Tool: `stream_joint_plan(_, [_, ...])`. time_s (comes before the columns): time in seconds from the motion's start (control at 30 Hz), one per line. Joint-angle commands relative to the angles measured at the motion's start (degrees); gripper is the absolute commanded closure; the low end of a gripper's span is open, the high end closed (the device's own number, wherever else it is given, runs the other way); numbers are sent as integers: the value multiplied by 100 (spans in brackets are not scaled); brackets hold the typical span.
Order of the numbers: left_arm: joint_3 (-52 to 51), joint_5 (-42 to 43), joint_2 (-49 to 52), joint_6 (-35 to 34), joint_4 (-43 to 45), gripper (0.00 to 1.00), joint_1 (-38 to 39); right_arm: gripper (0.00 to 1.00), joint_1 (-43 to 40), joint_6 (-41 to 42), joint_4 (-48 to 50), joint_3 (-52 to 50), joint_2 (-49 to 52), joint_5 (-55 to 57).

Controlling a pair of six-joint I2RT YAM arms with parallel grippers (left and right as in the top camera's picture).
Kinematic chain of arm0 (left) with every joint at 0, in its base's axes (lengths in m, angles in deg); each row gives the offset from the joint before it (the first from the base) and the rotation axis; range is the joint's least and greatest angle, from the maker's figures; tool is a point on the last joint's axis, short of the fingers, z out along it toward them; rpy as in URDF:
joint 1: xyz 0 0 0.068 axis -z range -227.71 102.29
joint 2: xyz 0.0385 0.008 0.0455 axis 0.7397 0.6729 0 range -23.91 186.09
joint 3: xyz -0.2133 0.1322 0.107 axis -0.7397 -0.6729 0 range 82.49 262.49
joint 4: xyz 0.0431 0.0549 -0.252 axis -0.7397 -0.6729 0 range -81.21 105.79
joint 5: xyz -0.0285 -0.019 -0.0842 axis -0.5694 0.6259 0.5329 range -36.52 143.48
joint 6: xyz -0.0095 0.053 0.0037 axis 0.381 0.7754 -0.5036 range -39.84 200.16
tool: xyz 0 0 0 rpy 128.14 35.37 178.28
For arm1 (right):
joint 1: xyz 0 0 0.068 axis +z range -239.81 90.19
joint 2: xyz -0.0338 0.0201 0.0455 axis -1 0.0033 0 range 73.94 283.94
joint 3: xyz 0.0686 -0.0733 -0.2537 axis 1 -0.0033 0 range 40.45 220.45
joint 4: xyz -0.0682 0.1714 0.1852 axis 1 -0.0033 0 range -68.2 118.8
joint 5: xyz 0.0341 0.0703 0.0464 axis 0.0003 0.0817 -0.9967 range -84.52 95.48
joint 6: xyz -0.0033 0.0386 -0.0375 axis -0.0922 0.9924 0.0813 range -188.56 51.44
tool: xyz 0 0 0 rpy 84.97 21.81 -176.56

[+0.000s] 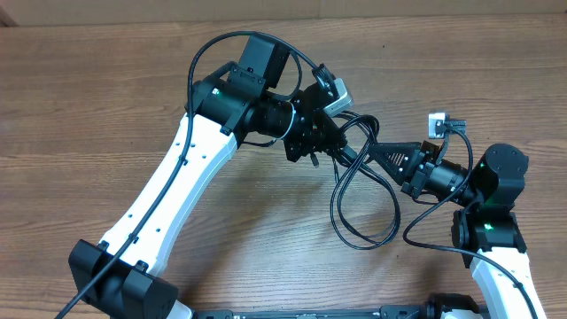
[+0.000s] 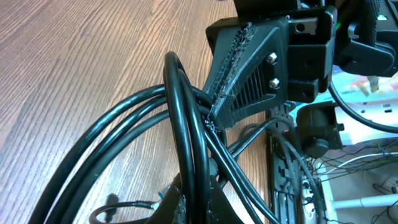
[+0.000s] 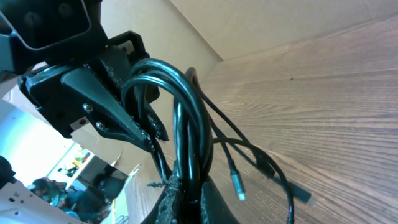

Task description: Untangle cables

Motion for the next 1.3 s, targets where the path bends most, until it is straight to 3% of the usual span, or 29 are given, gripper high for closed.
stream_joint_plan(0.0, [142,122,-164,-155,48,96,-24,96,-11,-33,26,85,-35,59])
stream_joint_plan(0.1, [142,98,-164,-223,122,96,-35,96,-11,-31,24,85,-35,59])
stream_joint_plan(0.2, [142,-393,-164,-802,323,96,-72,96,-11,-28,20,85,-35,-7])
stream_joint_plan(0.4, [142,-2656,-164,-3189,474,96,-251,96,-11,-35,4,85,-35,-9])
stream_joint_plan(0.67, [142,-2745,-164,-4409,507,96,-308,96,-11,-33,4,85,-35,-4])
stream_joint_plan(0.73, [142,-2704,-164,-4400,457,96,-306,92,-11,-31,4,85,-35,-4])
stream_joint_plan(0.77, [142,-2682,-164,-4312,415,96,-299,66,-11,-31,4,85,-35,-4])
stream_joint_plan(0.9, [142,-2105,-164,-3517,310,96,-284,30,-11,-92,4,85,-35,-2])
stream_joint_plan(1.0, [142,-1110,-164,-2671,221,96,-284,23,-11,-568,4,85,-35,7])
stream_joint_plan(1.1, [142,-413,-164,-1893,2,96,-282,23,-11,-1025,4,85,-35,131])
stream_joint_plan(1.27, [142,57,-164,-1104,-417,96,-282,23,-11,-1567,7,85,-35,149])
